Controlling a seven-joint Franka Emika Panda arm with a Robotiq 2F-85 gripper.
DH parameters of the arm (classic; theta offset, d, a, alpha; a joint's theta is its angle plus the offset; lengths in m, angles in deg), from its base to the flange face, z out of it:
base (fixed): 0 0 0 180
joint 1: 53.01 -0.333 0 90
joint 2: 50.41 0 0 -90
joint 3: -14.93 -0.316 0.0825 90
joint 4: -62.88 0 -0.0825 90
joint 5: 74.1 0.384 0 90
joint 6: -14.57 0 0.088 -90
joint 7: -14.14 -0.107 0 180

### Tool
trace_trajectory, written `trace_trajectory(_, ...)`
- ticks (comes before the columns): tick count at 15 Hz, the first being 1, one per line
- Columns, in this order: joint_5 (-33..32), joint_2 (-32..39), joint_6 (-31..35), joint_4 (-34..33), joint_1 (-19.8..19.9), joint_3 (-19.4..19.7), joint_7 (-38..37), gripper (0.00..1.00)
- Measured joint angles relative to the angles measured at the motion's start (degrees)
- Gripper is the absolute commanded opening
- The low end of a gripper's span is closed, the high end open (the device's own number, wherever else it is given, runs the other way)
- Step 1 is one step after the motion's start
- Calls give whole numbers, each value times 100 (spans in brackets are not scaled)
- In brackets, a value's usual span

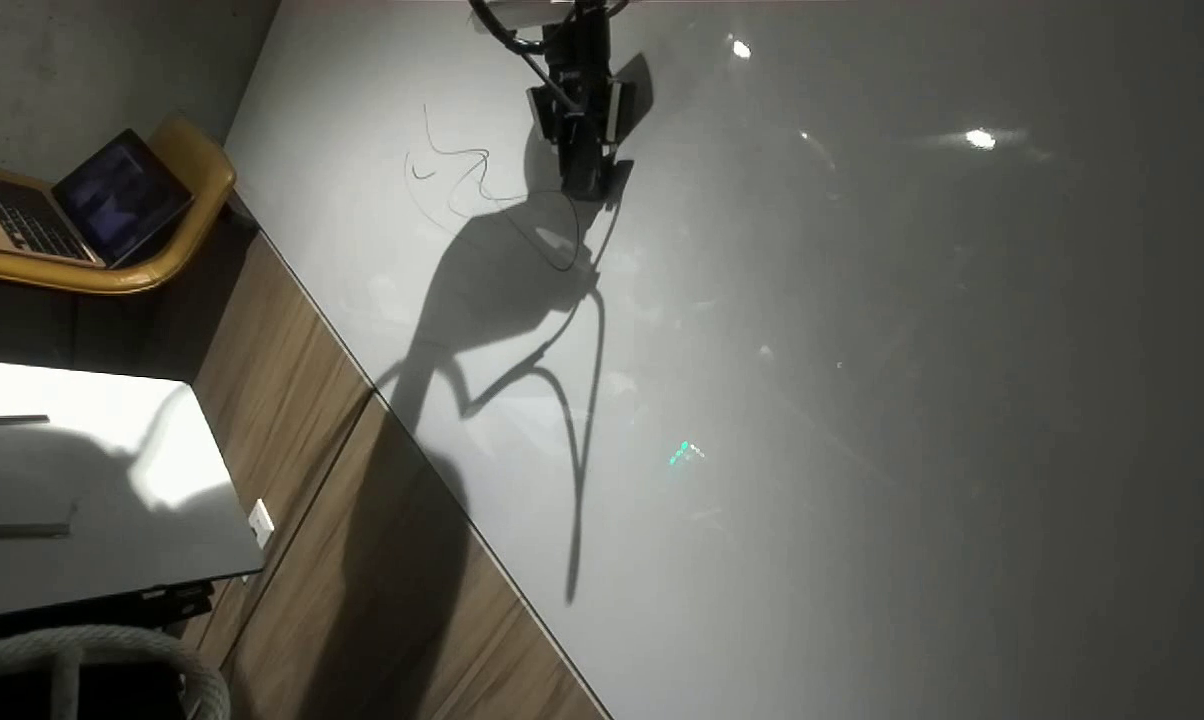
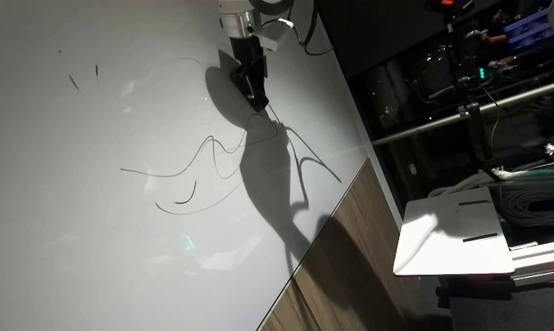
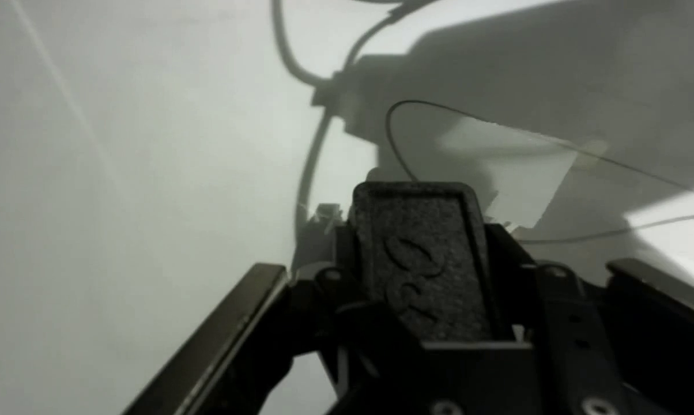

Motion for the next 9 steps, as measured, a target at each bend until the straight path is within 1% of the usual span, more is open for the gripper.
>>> trace_trajectory(3, 27, 0, -8, 116, -107, -195, -44, 31)
trace_trajectory(5, 21, -2, -147, 73, -220, -365, -54, 31)
trace_trajectory(9, -53, -11, -843, -363, -503, -747, -69, 31)
